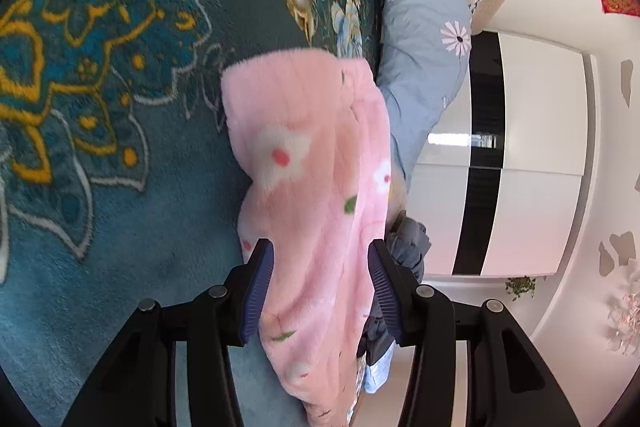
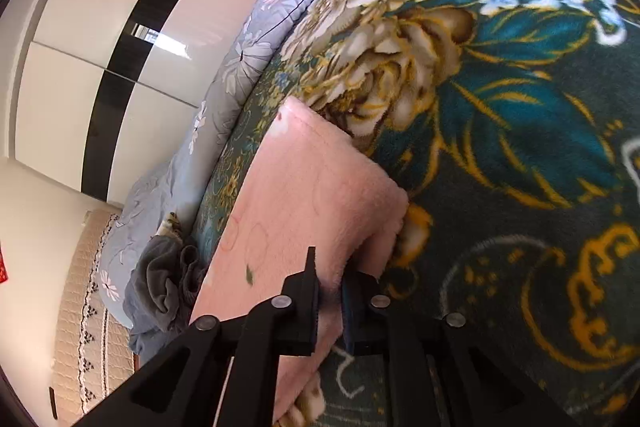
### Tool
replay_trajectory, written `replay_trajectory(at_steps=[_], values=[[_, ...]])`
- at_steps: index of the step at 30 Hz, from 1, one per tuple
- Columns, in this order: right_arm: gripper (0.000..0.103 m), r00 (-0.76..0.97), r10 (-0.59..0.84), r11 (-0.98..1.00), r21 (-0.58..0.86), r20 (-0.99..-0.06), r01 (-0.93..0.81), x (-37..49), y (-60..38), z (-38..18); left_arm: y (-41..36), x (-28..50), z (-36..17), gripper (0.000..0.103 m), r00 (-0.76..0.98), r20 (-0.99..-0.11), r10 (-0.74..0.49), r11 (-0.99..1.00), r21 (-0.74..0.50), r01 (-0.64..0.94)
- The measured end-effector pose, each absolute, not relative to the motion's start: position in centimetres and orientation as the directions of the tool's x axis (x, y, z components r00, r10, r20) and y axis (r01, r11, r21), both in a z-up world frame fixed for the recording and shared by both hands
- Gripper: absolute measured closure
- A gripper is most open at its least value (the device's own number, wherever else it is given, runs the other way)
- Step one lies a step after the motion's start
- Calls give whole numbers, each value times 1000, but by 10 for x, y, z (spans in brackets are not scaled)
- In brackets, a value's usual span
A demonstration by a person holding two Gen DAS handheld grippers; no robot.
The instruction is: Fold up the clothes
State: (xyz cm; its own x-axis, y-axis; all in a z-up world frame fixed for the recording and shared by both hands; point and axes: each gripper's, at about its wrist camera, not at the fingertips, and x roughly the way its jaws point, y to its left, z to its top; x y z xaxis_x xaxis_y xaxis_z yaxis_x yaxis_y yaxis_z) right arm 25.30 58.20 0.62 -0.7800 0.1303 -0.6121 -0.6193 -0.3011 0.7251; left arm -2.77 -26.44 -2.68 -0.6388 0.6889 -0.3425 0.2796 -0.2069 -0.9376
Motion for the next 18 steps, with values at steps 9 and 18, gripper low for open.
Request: replay_trajectory(at_steps=[9, 18], values=[[71, -752, 182, -226, 717, -634, -659, 275, 573, 0, -273, -29, -38, 48, -647, -393, 654, -217, -916, 337], [53, -695, 200, -250, 650, -691, -718, 266, 558, 7, -267, -71, -38, 46, -600, -549, 582, -364, -836, 412]])
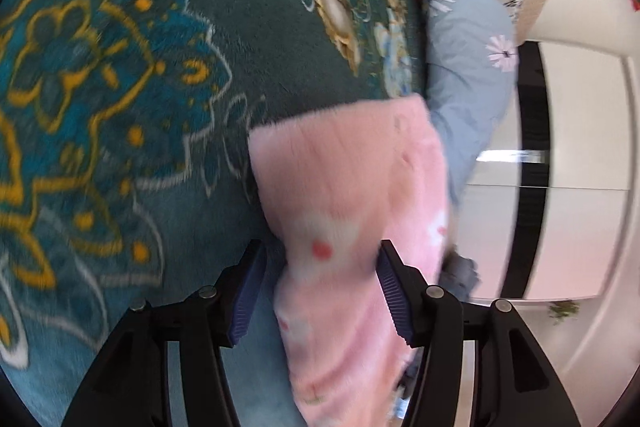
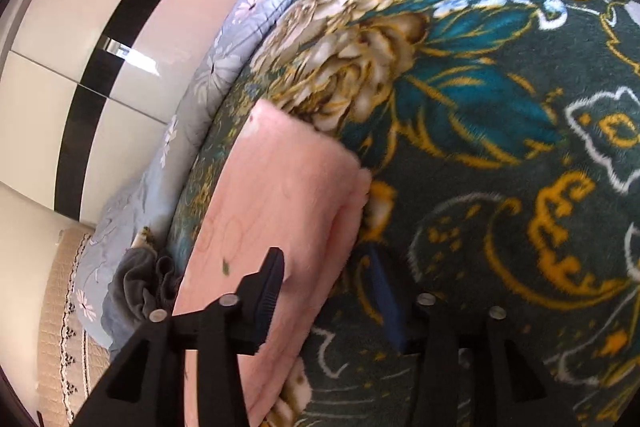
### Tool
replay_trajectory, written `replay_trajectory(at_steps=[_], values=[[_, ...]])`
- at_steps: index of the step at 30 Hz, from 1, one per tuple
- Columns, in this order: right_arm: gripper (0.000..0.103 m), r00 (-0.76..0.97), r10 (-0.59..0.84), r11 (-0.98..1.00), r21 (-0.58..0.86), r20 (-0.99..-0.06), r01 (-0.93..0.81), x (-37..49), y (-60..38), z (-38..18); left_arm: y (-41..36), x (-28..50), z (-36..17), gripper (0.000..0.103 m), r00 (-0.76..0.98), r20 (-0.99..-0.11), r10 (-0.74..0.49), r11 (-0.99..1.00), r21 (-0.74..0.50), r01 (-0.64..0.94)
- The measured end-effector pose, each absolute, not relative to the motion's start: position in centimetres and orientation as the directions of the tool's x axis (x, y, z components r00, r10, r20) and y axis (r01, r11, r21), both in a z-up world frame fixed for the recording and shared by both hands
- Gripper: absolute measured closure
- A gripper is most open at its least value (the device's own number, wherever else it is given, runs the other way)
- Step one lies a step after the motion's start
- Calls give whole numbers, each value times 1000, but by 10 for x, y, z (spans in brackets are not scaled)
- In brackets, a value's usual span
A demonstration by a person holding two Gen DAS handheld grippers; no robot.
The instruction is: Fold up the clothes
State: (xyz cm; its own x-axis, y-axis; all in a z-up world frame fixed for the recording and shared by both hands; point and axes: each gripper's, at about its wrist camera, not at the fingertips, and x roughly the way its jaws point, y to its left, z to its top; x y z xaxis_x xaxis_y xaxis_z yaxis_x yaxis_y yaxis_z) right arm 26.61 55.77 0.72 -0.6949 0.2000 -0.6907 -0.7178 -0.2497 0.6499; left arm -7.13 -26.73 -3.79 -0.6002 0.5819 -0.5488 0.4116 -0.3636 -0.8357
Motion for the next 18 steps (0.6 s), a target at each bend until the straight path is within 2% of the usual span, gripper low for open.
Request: replay_trajectory(at_steps=[3, 4, 7, 12, 14, 16, 18], values=[[51, -669, 201, -242, 626, -715, -741, 261, 555, 8, -263, -81, -30, 45, -588, -582, 562, -435, -812, 388], [48, -676, 197, -249, 630, -711, -735, 258, 557, 7, -261, -84, -29, 44, -578, -594, 560, -458, -803, 381], [46, -702, 190, -248, 658, -687, -711, 250, 565, 2, -262, -89, -32, 44, -550, -616, 564, -481, -787, 387], [47, -759, 181, -270, 711, -625, -650, 242, 573, -5, -273, -90, -42, 44, -597, -554, 580, -405, -832, 380], [54, -769, 173, -282, 717, -616, -638, 241, 574, -6, -275, -90, -45, 44, -610, -537, 582, -389, -843, 371], [77, -776, 149, -277, 727, -613, -628, 238, 576, -10, -277, -89, -47, 45, -623, -525, 579, -371, -851, 373], [84, -788, 124, -260, 746, -603, -613, 238, 578, -17, -277, -89, -46, 47, -627, -537, 564, -375, -843, 385]])
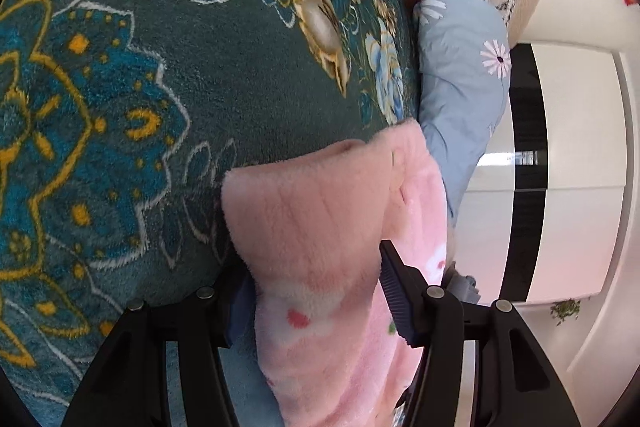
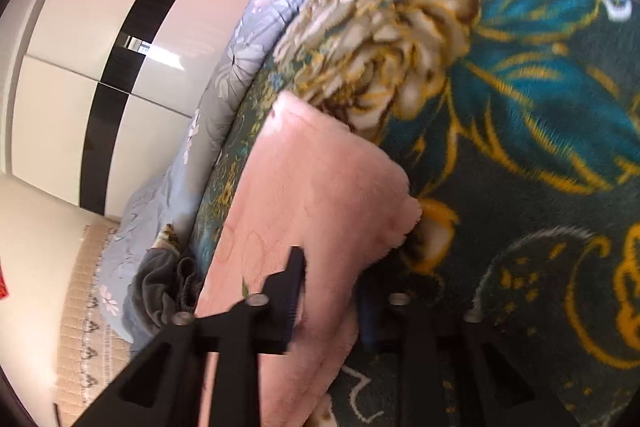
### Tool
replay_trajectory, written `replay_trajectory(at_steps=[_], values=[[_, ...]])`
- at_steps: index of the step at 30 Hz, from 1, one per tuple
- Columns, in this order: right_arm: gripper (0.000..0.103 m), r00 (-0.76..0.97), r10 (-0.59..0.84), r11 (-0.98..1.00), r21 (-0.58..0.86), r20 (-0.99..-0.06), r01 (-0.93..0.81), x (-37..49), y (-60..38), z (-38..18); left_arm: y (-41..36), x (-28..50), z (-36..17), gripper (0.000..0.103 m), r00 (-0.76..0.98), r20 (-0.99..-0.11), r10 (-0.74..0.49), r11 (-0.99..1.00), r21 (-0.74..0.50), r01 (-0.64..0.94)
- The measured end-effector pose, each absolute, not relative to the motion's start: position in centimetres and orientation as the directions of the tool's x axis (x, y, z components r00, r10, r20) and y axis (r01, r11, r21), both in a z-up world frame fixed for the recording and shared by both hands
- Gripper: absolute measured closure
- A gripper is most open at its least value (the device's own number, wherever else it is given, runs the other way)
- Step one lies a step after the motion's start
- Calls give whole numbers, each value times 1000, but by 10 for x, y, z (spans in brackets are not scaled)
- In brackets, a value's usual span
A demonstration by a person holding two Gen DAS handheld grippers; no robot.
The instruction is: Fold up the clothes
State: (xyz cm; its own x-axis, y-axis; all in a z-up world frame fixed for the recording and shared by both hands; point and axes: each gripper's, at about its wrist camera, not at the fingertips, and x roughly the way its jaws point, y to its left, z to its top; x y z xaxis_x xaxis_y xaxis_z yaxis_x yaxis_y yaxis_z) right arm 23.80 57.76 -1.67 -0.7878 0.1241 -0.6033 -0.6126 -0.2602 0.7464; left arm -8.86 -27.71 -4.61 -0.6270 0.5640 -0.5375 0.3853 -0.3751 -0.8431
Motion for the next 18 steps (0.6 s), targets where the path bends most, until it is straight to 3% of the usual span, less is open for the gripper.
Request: replay_trajectory(at_steps=[2, 5, 9, 14, 18], values=[[86, -790, 124, -269, 746, -600, -609, 237, 577, -16, -274, -92, -40, 65, -603, -591, 536, -436, -805, 402], [88, -781, 130, -287, 731, -610, -619, 232, 575, -14, -269, -97, -30, 83, -571, -657, 493, -514, -749, 418], [91, -793, 124, -262, 751, -596, -605, 230, 582, -3, -275, -100, 14, 88, -626, -605, 492, -537, -777, 328], [93, -892, 163, -473, 760, -422, -445, 256, 568, 65, -283, -78, 84, 87, -715, -443, 542, -591, -805, 51], [93, -825, 148, -407, 727, -545, -553, 291, 564, 26, -304, -49, 42, 87, -632, -611, 477, -720, -684, 118]])
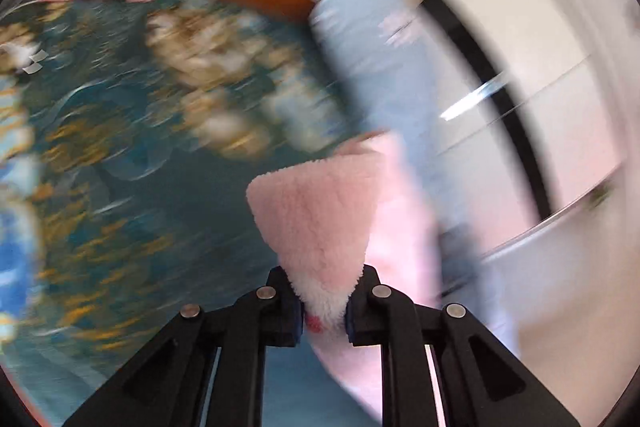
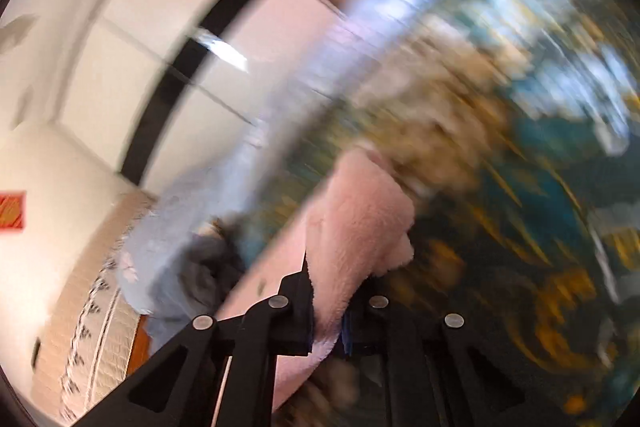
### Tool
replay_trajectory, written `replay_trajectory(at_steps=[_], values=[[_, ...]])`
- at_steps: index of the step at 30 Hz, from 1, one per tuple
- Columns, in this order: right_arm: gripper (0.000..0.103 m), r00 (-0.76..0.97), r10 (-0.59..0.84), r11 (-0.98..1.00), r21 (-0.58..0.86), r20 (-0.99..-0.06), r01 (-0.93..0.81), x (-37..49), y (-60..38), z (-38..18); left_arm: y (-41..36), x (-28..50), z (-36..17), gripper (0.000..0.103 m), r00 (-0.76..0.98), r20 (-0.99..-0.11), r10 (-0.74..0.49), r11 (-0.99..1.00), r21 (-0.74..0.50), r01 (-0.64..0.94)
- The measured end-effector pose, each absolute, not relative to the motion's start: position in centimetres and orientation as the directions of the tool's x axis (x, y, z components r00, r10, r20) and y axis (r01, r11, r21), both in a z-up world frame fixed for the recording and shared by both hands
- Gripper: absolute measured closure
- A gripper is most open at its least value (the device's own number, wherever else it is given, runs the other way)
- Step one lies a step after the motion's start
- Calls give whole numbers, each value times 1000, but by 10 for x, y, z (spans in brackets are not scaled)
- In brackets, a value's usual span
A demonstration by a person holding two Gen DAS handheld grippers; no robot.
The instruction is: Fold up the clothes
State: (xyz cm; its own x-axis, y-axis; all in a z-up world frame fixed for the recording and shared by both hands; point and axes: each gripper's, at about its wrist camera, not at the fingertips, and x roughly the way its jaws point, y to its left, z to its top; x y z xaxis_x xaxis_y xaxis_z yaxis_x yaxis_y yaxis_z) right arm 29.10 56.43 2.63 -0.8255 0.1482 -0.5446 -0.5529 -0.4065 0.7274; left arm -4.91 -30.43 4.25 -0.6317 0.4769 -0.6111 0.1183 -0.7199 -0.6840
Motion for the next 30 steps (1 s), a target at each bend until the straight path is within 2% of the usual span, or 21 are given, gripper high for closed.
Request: replay_trajectory(at_steps=[2, 4, 5, 7, 10, 18, 20, 22, 23, 24, 26, 30], values=[[93, -801, 96, -284, 755, -591, -592, 300, 570, -5, -318, -37, 3, 87, -565, -675, 474, -712, -672, 205], [93, -831, 66, -198, 809, -552, -553, 305, 574, -14, -327, -29, -15, 87, -570, -668, 479, -685, -690, 233], [93, -818, 73, -228, 789, -570, -570, 301, 572, -11, -331, -25, -20, 87, -577, -658, 484, -669, -703, 241], [93, -802, 80, -261, 764, -592, -590, 296, 569, -9, -335, -19, -22, 87, -580, -653, 487, -652, -714, 256], [93, -813, 69, -237, 782, -578, -576, 298, 573, -15, -333, -15, -19, 85, -571, -675, 468, -674, -690, 263], [91, -831, 62, -220, 804, -554, -552, 299, 572, -16, -338, -8, -5, 70, -553, -710, 436, -674, -665, 322], [90, -830, 62, -222, 803, -554, -553, 300, 573, -16, -345, 2, 12, 69, -570, -739, 360, -703, -616, 354], [90, -831, 62, -223, 804, -553, -552, 299, 573, -16, -348, 16, 33, 69, -592, -782, 194, -748, -509, 427], [90, -831, 61, -224, 804, -553, -551, 298, 574, -16, -345, 23, 42, 70, -609, -783, 123, -756, -472, 454], [90, -830, 61, -225, 802, -555, -553, 297, 573, -16, -335, 31, 49, 70, -633, -767, 101, -760, -470, 449], [89, -826, 60, -229, 798, -560, -558, 296, 573, -16, -292, 42, 58, 70, -674, -720, 166, -785, -510, 351], [89, -820, 62, -238, 789, -569, -566, 295, 572, -15, -148, 55, 52, 69, -572, -708, 414, -855, -518, 23]])
